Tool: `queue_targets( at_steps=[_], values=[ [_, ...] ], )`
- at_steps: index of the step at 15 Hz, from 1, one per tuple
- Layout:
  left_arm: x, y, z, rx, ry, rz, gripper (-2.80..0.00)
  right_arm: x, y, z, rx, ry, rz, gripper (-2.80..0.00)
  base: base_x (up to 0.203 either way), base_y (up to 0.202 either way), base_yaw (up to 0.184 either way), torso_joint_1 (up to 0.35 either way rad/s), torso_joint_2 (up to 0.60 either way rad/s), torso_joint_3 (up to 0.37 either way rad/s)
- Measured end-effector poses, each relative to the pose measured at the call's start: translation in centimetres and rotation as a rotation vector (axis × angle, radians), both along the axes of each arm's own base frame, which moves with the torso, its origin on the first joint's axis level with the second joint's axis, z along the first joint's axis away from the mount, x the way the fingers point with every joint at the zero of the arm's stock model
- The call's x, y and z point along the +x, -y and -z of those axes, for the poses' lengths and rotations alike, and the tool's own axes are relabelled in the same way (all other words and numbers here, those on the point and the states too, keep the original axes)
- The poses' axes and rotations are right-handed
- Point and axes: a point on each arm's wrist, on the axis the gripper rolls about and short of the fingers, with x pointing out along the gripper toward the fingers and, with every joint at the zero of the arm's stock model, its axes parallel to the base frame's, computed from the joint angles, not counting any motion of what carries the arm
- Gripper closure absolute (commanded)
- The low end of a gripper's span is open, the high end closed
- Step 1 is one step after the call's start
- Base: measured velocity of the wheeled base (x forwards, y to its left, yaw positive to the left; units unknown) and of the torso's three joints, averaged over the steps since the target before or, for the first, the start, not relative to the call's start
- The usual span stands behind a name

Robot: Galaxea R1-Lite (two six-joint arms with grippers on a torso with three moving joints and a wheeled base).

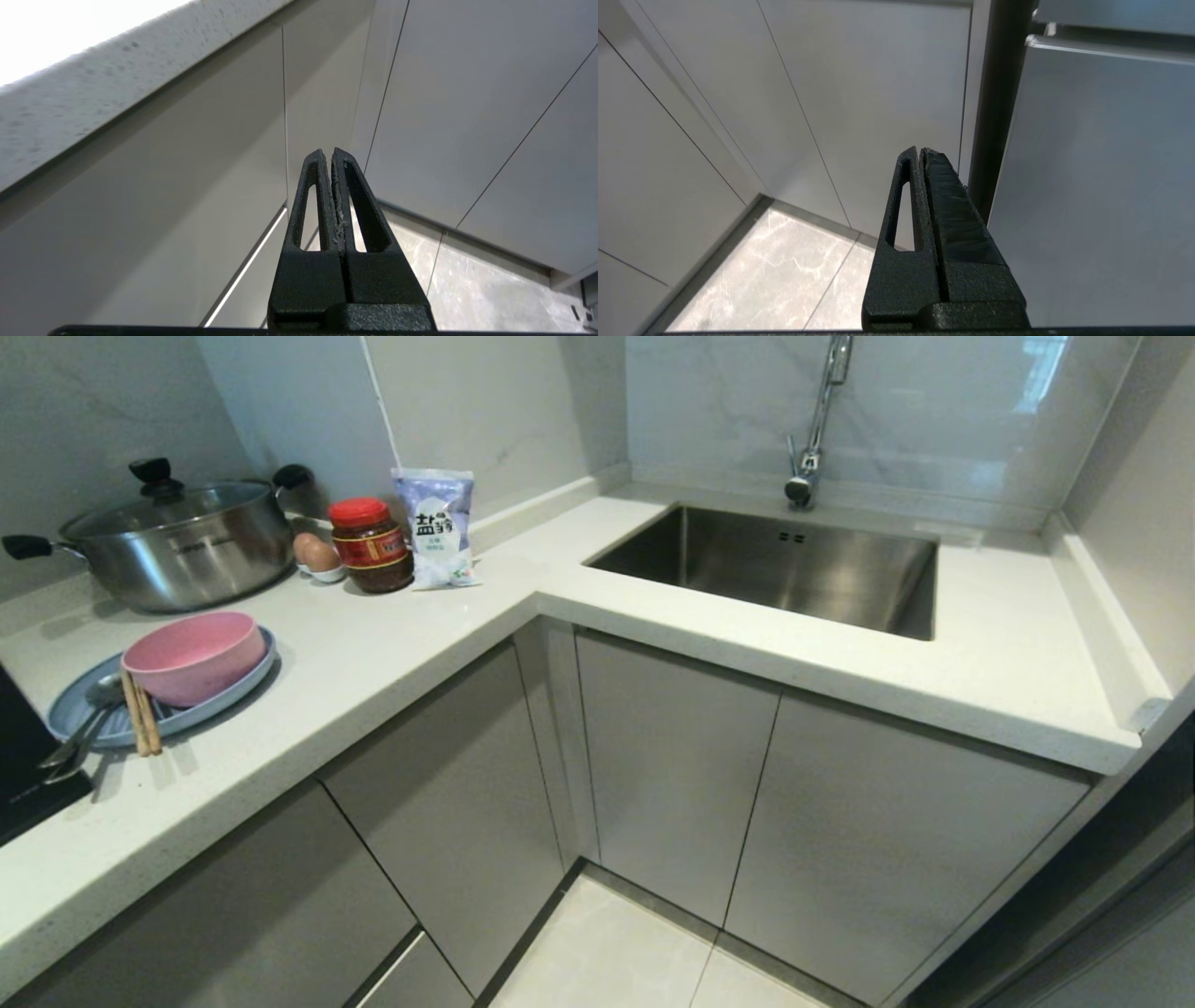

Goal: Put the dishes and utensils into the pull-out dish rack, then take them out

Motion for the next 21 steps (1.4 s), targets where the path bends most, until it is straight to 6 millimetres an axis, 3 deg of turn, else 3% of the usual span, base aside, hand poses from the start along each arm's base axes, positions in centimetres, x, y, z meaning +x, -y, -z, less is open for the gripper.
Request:
queue_targets(
  at_steps=[21],
  values=[
    [0.00,0.00,-0.02,-0.011,0.002,-0.001,0.00,0.00,0.00,0.00,0.000,0.000,0.000,0.00,0.000,0.000,0.000,0.003,0.00,0.187]
  ],
)
